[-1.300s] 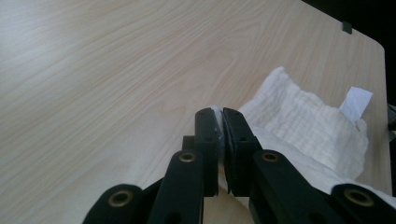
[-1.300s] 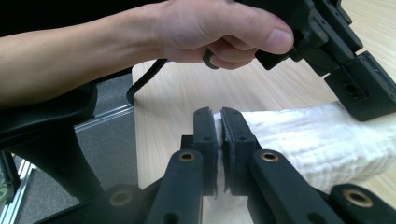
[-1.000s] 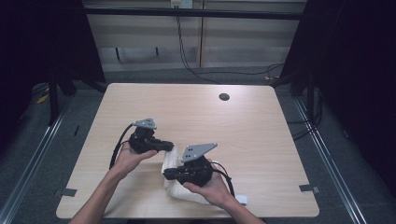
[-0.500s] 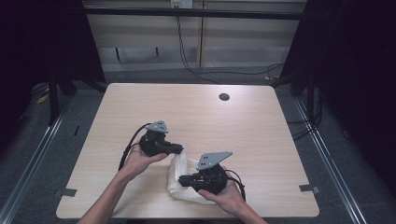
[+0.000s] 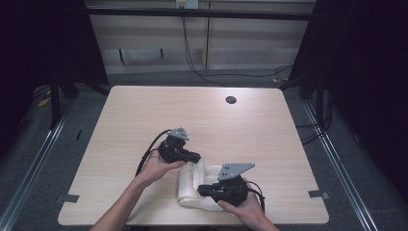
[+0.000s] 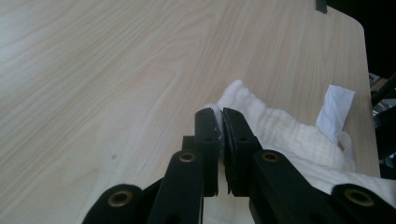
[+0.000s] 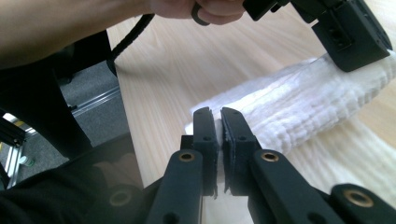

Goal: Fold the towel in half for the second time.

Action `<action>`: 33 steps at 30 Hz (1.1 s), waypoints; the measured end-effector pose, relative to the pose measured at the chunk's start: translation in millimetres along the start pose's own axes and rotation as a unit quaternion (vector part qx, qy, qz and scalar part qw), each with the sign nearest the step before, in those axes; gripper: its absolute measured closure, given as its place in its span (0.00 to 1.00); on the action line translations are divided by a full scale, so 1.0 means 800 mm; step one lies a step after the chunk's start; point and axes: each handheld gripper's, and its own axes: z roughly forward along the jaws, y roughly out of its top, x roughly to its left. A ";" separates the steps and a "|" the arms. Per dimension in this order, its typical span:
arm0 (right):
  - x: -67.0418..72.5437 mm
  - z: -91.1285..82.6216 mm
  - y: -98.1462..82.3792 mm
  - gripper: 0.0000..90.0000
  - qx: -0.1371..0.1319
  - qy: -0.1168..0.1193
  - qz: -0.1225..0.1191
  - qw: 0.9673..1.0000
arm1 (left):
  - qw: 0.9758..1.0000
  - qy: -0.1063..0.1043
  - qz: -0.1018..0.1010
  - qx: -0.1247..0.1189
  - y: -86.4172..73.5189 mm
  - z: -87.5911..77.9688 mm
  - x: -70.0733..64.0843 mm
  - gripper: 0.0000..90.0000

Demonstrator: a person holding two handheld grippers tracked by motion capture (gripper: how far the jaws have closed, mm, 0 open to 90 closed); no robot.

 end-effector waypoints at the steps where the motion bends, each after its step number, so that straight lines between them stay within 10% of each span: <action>1: 0.000 -0.003 -0.007 0.95 0.005 -0.005 0.004 1.000 | 1.000 -0.004 0.000 0.000 0.001 0.004 -0.002 0.95; 33: -0.014 -0.026 -0.066 0.90 0.063 -0.045 0.034 0.996 | 0.999 -0.039 -0.001 0.035 0.011 0.082 -0.022 0.92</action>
